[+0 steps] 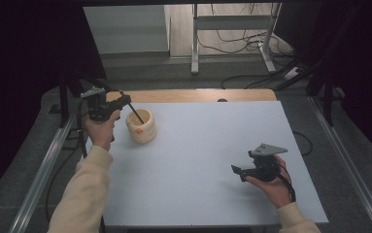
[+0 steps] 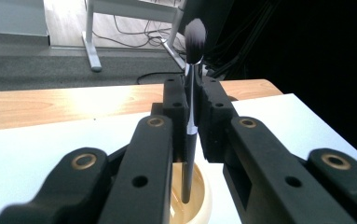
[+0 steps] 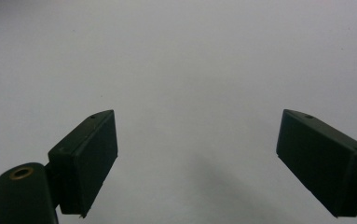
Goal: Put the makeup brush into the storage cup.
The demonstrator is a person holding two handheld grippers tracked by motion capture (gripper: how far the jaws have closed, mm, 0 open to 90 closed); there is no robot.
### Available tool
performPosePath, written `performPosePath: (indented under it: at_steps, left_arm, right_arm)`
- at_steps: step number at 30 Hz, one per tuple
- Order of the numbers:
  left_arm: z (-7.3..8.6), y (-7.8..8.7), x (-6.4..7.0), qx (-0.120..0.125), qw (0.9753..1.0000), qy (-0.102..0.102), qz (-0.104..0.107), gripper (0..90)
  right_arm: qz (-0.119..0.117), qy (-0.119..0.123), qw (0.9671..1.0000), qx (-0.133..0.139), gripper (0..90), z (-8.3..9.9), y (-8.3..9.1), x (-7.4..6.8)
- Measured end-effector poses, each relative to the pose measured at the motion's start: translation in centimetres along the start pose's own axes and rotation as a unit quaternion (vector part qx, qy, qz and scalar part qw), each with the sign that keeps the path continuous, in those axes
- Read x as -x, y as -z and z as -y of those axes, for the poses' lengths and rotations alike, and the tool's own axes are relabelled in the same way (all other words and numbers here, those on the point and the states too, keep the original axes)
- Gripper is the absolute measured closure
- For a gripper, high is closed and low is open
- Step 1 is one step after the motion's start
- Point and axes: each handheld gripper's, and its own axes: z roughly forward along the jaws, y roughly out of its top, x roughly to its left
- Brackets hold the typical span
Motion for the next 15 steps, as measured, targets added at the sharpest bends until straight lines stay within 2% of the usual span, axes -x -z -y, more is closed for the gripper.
performPosePath:
  at_steps: [8,15]
  left_arm:
    - [0.6,-0.7,0.1,-0.01,0.9999,-0.006,-0.002,82.8]
    - [1.1,-0.9,0.0,-0.012,0.9999,-0.003,-0.004,82.7]
  right_arm:
    - [0.001,0.0,1.0,0.0,13.1,0.0,0.1,0.1]
    - [0.001,0.0,1.0,0.001,13.2,0.0,0.1,0.1]
